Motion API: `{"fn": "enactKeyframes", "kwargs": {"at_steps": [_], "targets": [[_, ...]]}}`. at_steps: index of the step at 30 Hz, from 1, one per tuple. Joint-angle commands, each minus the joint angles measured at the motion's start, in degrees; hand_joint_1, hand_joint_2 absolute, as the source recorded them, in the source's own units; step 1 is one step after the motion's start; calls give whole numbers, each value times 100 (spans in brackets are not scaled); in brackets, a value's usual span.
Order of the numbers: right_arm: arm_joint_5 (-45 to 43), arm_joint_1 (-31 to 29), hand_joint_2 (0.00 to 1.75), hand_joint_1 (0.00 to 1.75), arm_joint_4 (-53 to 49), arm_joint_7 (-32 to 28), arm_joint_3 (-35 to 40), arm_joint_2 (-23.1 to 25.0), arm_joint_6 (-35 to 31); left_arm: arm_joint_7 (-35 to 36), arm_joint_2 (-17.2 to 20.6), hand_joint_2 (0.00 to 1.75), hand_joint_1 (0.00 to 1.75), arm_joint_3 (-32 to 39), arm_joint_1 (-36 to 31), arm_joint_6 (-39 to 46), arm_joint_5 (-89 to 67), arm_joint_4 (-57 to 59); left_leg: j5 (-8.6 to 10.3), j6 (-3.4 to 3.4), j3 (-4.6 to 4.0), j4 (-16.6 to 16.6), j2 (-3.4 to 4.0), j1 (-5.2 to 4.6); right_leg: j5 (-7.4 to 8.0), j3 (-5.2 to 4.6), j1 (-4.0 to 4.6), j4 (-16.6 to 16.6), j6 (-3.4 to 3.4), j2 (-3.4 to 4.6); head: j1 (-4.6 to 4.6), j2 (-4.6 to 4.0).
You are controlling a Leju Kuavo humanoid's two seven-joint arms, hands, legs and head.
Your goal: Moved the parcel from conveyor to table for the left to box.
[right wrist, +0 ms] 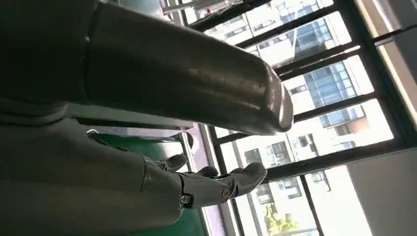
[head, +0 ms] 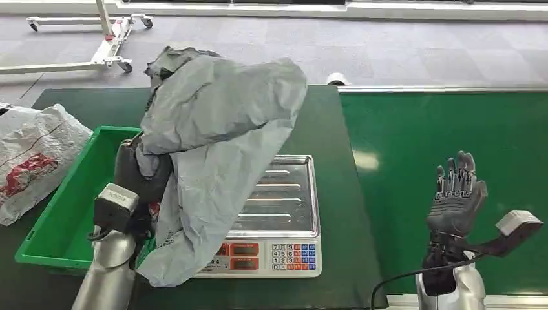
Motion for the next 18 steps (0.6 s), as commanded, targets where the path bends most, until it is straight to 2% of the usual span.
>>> {"fn": "enactKeyframes", "kwargs": {"at_steps": [1,3,4,5,6,8,9,11,12,13,14,15,16,18], "targets": [[15,35,0,0,-125,41,-456,325,73,-53,9,175,175,976,280,199,-307,-312,2,-1,5,-3,4,3,4,2,3,-3,-6,11,-2,0],[21,29,0,0,-120,48,-463,335,86,66,46,175,175,966,293,452,-651,-303,6,2,7,-5,0,4,5,7,4,-7,-6,9,-2,0],[48,70,0,0,-185,64,-522,387,105,865,142,175,175,1074,227,1071,-1962,161,6,3,6,-4,2,1,4,7,1,-3,-4,8,0,0],[67,165,0,0,-297,81,-571,434,129,1033,239,175,175,1150,73,1305,-2534,723,9,2,14,-14,4,2,8,14,2,-13,-7,15,-2,0],[115,314,0,0,-450,99,-633,505,186,1328,391,175,175,1261,-275,1720,-3435,1706,12,0,18,-16,-4,-4,6,18,-4,-8,-7,3,0,0],[163,407,0,0,-534,123,-656,590,320,1480,692,175,175,1423,-1163,2323,-4081,3715,22,-3,29,-30,-27,-5,9,33,-6,-19,-11,-17,2,0],[180,377,0,0,-501,126,-643,604,382,1483,879,175,175,1526,-1825,2570,-4250,4966,29,-5,32,-34,-41,-5,9,35,-6,-21,-13,-30,-2,0],[191,291,0,0,-413,132,-599,587,426,1912,1121,175,175,1445,-2483,2974,-4862,6055,37,-9,25,-30,-59,0,13,34,-1,-15,-19,-50,0,0],[225,244,0,0,-358,148,-570,573,428,2146,1215,175,175,1396,-2766,3127,-5158,6492,32,-7,14,-15,-43,1,12,15,0,-4,-15,-38,-4,0],[239,213,0,0,-328,154,-550,565,430,2345,1263,175,166,1365,-2912,3151,-5347,6645,33,-16,8,-7,-30,1,13,9,4,1,-14,-26,0,0],[243,228,0,0,-334,155,-544,557,429,2583,1310,175,0,1308,-2994,3188,-5594,6732,43,-22,7,-11,-31,6,24,7,12,-2,-25,-22,0,0],[247,272,0,0,-357,154,-561,551,410,2883,1356,175,0,1180,-3028,3227,-5851,6764,38,-25,2,-3,-14,4,28,-5,15,8,-31,-8,-2,0],[242,322,0,0,-375,150,-586,532,394,3019,1379,0,0,1149,-3059,3029,-5974,6824,35,-24,3,-1,-7,3,28,-7,15,13,-33,-5,0,0],[188,397,0,0,-390,121,-634,502,392,3673,1467,0,0,890,-3018,3213,-6507,6747,40,-28,3,-4,-6,7,30,-8,19,9,-34,-3,-2,0]]}}
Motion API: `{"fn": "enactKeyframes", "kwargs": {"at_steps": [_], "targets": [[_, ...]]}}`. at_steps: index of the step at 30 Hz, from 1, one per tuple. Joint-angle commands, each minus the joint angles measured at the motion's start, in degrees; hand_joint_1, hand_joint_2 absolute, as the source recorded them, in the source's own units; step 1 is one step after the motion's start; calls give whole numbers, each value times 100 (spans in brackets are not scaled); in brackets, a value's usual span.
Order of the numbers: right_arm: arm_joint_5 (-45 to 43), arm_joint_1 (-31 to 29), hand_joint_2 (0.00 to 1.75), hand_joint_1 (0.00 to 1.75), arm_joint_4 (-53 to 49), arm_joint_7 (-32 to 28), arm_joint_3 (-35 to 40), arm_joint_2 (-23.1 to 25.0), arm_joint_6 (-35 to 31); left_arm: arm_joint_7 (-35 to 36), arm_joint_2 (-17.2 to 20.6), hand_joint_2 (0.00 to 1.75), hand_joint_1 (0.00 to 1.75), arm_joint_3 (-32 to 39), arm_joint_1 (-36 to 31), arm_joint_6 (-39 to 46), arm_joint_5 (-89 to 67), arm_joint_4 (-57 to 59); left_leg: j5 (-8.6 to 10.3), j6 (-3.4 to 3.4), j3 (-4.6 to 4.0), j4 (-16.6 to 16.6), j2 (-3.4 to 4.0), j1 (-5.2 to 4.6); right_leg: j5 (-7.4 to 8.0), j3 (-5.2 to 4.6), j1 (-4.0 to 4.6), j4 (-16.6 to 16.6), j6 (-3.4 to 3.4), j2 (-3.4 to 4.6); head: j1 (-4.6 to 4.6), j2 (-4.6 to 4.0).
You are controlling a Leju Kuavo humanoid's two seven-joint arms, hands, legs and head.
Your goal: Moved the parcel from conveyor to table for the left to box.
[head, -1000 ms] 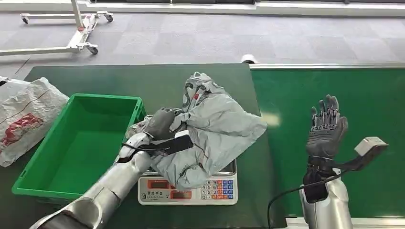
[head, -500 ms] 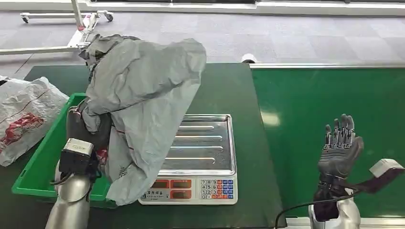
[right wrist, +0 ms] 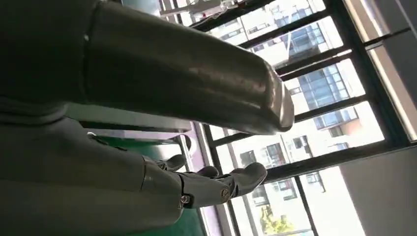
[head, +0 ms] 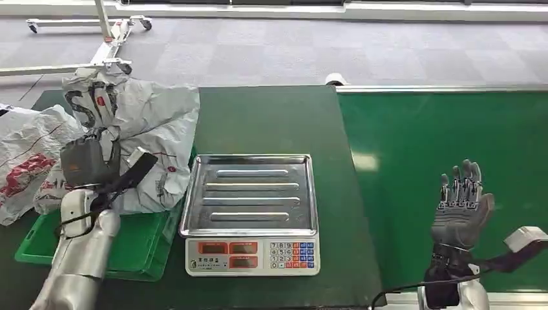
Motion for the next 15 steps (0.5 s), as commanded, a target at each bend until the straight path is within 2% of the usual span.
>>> {"fn": "enactKeyframes", "kwargs": {"at_steps": [1,6,7,8,12,13,14,15], "targets": [[-82,144,0,0,24,-26,-316,132,12,1696,582,0,0,-313,-1294,225,-1463,2734,6,0,3,-9,-17,5,3,7,4,-10,-6,-6,0,0],[-124,214,0,0,14,-29,-370,83,43,1460,566,0,0,-2,-1137,534,-1382,2473,-1,2,6,-9,-10,5,-2,7,3,-12,-4,3,2,0],[-160,241,0,0,25,-29,-430,76,33,803,372,0,0,351,-880,759,-869,1882,-1,3,0,-5,-12,3,-2,3,0,-6,-3,2,0,0],[-176,283,0,0,-9,-30,-471,77,32,609,255,0,0,472,-747,670,-703,1588,0,4,2,-9,-17,5,-2,9,2,-13,-4,0,0,0],[-180,320,0,0,-38,-30,-515,83,56,649,160,0,0,507,-574,505,-754,1184,0,7,-9,-6,-18,1,-2,-2,-5,-9,-1,-6,2,0],[-185,323,0,0,-54,-27,-543,105,55,-218,-62,0,0,812,-441,266,267,709,-1,10,-5,-10,-19,4,0,3,-2,-16,-2,-4,0,0],[-203,388,0,0,-90,-30,-598,102,31,-1359,-353,0,0,1086,-132,-598,1810,-181,-2,10,-12,-5,-14,3,0,-5,-4,-10,-1,0,2,0],[-232,457,0,0,-111,-40,-677,107,23,-1823,-634,0,0,975,464,-1426,2881,-1665,-2,11,-16,-3,-18,3,-1,-7,-5,-9,0,-6,0,0]]}}
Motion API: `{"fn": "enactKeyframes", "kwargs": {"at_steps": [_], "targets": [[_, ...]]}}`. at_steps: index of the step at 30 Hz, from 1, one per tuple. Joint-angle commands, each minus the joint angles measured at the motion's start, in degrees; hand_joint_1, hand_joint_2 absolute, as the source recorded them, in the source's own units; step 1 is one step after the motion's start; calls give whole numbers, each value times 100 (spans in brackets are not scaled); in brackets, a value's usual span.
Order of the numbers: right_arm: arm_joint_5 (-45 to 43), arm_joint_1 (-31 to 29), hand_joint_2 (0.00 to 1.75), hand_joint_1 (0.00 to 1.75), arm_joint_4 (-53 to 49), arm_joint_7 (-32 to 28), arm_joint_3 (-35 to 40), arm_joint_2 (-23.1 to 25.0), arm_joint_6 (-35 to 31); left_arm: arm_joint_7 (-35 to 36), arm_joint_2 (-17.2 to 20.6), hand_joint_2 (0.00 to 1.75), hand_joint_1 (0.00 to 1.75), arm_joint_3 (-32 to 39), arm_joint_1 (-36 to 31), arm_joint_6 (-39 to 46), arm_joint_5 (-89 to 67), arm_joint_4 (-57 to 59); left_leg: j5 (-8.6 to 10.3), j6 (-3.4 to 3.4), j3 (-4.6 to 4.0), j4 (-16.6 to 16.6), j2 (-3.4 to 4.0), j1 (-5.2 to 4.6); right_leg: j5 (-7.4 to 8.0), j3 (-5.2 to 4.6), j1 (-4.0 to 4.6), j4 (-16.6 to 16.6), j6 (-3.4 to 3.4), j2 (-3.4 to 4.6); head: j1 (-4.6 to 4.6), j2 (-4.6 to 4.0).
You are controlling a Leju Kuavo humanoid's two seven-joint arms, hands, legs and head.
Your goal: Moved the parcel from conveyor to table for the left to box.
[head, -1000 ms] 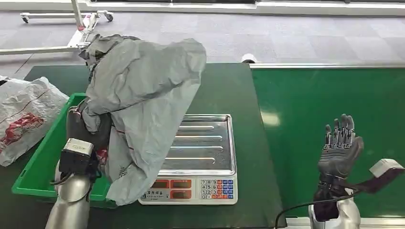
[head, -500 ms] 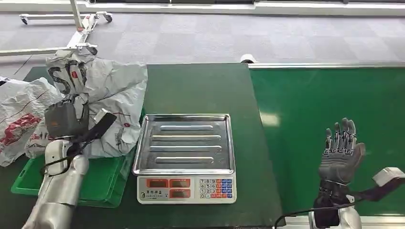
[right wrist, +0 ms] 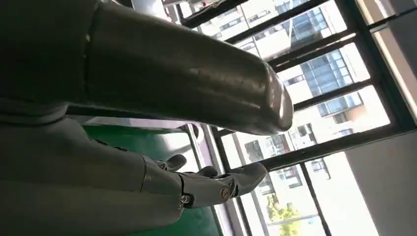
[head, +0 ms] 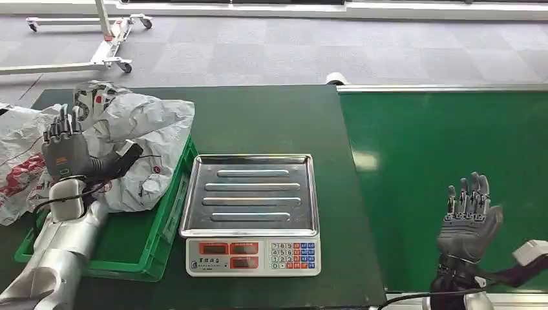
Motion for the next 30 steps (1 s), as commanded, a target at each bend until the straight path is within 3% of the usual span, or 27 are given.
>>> {"fn": "enactKeyframes", "kwargs": {"at_steps": [1,3,6,12,14,16,18,21,27,30], "targets": [[-55,189,0,0,-44,16,-441,93,1,-2561,-1207,0,0,749,1580,-2565,4289,-4246,5,6,1,-8,-24,4,2,12,4,-16,-1,-13,0,0],[-25,209,0,0,-17,-38,-483,197,48,-2849,-1504,0,0,376,2439,-3661,5980,-6242,-2,8,6,-11,-19,3,-2,14,2,-22,1,-7,0,0],[100,296,0,0,-175,-124,-420,356,-17,-2814,-1594,0,0,-228,2947,-4212,6728,-7158,-18,13,-3,5,3,3,-7,2,2,-11,3,14,2,0],[388,560,0,0,-921,-145,-87,477,-209,-2954,-1766,0,0,-1687,3324,-4267,6436,-6246,-29,23,10,-9,2,-10,-18,14,-12,-23,15,9,-2,0],[419,650,0,0,-1123,-131,19,505,-288,-2989,-1703,0,0,-2061,3470,-3745,5720,-6207,-29,26,14,-11,-9,-11,-23,23,-12,-24,21,-2,0,0],[481,661,0,0,-1147,-171,57,474,-304,-3134,-1581,0,0,-2166,3497,-3524,5277,-6308,-32,26,6,-4,3,-9,-22,15,-10,-20,24,6,-2,0],[770,805,0,0,-1411,-347,309,489,-413,-3036,-1777,0,0,-2317,3739,-4281,6229,-6292,-33,26,5,-4,7,-9,-21,10,-11,-18,24,13,-2,0],[1026,1057,0,0,-1714,-392,845,484,-659,-2959,-2031,0,0,-2372,3701,-4484,6954,-5751,-34,25,22,-15,2,-10,-24,28,-11,-26,19,14,-2,0],[1269,1009,0,0,-1694,-420,1402,362,-913,-3031,-2143,0,0,-2298,3481,-4119,6901,-5335,-31,26,9,-6,4,-8,-19,19,-9,-20,24,7,-2,0],[1652,944,0,0,-1699,-498,1800,312,-1360,-3021,-2173,0,0,-2257,3430,-3933,6812,-5242,-26,25,21,-18,2,-8,-15,27,-10,-29,19,12,0,0]]}}
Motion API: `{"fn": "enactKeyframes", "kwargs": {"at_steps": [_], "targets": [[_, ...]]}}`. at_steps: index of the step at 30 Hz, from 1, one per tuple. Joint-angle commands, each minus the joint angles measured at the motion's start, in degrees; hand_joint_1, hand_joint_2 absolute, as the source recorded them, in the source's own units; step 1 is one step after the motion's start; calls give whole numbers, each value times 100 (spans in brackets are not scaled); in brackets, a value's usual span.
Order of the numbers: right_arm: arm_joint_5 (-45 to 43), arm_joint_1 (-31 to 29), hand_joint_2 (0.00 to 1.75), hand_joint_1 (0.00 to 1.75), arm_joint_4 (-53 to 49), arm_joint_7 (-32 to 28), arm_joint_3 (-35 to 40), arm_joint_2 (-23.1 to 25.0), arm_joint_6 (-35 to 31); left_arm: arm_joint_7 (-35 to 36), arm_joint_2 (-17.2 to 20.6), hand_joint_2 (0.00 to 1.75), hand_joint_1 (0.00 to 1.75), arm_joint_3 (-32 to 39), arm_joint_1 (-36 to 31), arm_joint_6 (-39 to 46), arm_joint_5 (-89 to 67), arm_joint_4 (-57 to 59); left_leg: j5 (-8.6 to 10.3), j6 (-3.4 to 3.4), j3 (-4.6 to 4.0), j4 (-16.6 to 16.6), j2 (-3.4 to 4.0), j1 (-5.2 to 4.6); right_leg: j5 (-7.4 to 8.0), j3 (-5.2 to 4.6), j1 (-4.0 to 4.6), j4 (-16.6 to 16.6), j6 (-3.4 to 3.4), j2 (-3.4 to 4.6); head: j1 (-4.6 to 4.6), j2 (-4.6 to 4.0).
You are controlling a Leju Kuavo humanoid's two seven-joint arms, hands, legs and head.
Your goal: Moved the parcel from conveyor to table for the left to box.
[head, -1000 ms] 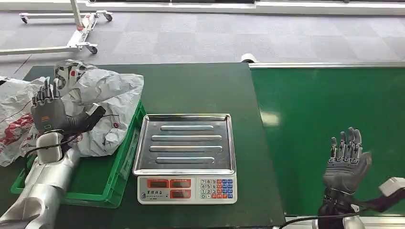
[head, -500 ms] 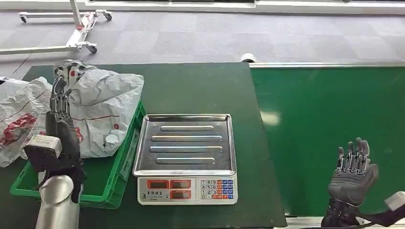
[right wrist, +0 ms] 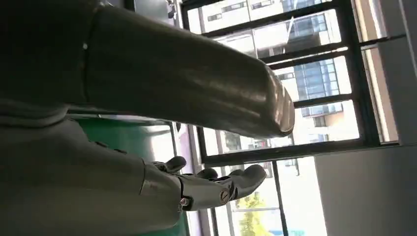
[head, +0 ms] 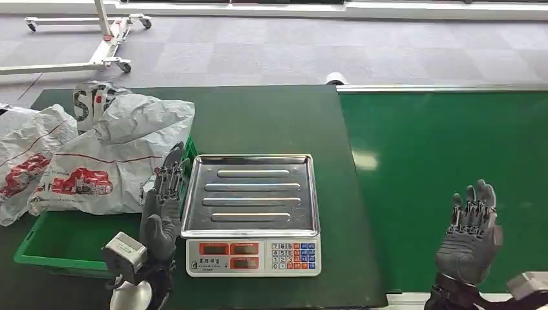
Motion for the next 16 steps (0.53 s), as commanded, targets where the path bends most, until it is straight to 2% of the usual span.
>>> {"fn": "enactKeyframes", "kwargs": {"at_steps": [1,5,16], "targets": [[769,-61,0,0,-173,-133,1383,-100,-788,-2,-154,0,0,-147,-181,465,-184,786,3,0,13,-10,-1,0,3,11,0,-9,-6,8,0,0],[1125,-96,0,0,-174,-15,1817,-264,-1470,-32,-42,0,0,-144,-154,760,-374,633,1,-2,15,-9,7,2,3,9,2,-6,-8,17,-2,0],[1056,-162,0,0,141,-34,1857,-395,-1577,-35,37,0,0,33,-55,1060,-554,431,2,-1,13,-9,3,1,2,12,1,-5,-4,11,0,0]]}}
